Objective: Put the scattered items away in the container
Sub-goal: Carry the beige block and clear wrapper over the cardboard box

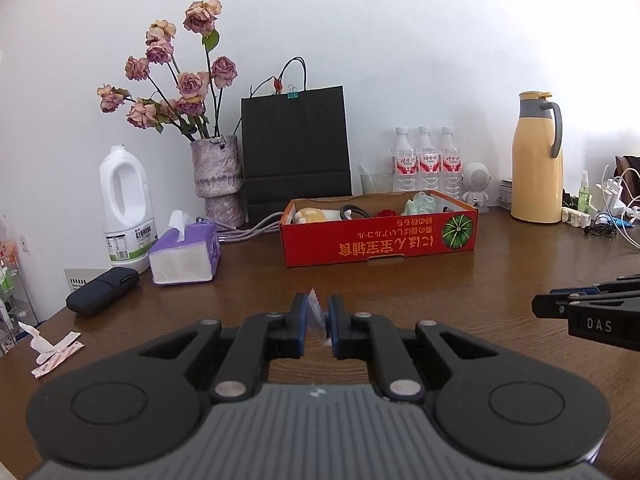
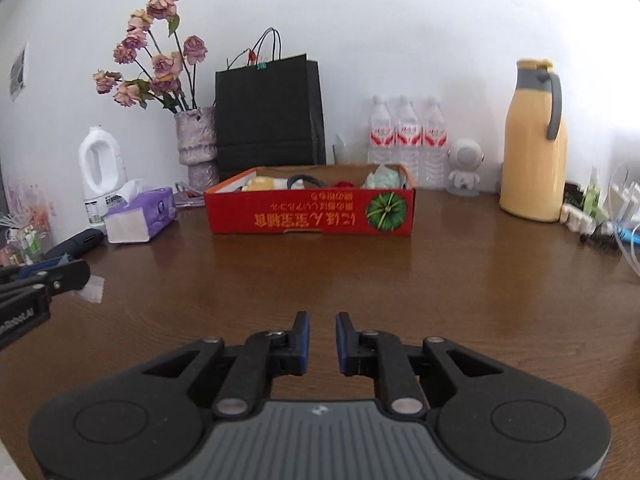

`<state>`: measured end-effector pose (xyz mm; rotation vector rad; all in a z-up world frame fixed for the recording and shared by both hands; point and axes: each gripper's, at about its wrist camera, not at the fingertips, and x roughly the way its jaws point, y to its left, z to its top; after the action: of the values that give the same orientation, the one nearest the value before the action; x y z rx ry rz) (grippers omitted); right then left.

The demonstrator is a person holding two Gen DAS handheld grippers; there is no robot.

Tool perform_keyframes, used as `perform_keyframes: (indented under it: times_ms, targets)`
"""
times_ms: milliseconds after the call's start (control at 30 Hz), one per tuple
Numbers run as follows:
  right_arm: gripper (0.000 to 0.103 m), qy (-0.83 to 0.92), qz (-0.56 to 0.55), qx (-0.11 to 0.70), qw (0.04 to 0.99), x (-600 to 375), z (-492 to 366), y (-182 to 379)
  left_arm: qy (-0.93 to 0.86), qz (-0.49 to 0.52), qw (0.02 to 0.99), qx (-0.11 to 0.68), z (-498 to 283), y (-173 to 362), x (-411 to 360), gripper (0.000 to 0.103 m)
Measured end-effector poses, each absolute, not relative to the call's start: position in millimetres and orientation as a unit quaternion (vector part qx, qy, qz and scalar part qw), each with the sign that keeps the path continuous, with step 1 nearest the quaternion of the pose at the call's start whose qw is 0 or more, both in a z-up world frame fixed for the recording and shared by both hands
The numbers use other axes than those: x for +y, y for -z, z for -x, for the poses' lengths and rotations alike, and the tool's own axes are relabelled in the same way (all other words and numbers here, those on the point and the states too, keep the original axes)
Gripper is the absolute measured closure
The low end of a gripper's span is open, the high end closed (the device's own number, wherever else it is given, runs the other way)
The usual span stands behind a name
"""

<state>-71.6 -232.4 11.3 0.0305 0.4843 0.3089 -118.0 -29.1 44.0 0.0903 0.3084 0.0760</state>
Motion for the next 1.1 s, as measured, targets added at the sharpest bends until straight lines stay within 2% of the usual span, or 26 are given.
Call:
perform_keyframes:
  times_ms: [67,167,400,667,967,1100]
  targets:
    - [0.07,-0.178,-0.012,0.255,0.95,-224.3,69.8,-6.8,-0.038,-0.042,0.985,0.165,112.2,-40.6,-26.1,0.091]
    - [0.068,-0.185,0.001,0.287,0.94,-199.3,64.0,5.9,-0.041,-0.037,0.983,0.175,106.5,-37.5,-21.7,0.091]
    - [0.083,-0.178,0.037,0.309,0.933,-167.8,49.5,16.6,-0.047,-0.042,0.981,0.184,103.9,-33.4,-14.5,0.091]
    - [0.084,-0.14,0.02,0.284,0.948,-181.7,40.9,2.9,-0.032,-0.036,0.984,0.173,85.2,-42.9,-17.0,0.091]
    - [0.084,-0.124,-0.007,0.222,0.967,-212.8,-67.3,-66.8,0.014,-0.019,0.991,0.128,-39.8,-94.8,-24.3,0.091]
    - [0.084,-0.139,-0.031,0.229,0.963,-227.0,-147.3,-97.3,0.028,-0.002,0.987,0.158,-133.8,-125.7,-5.6,0.091]
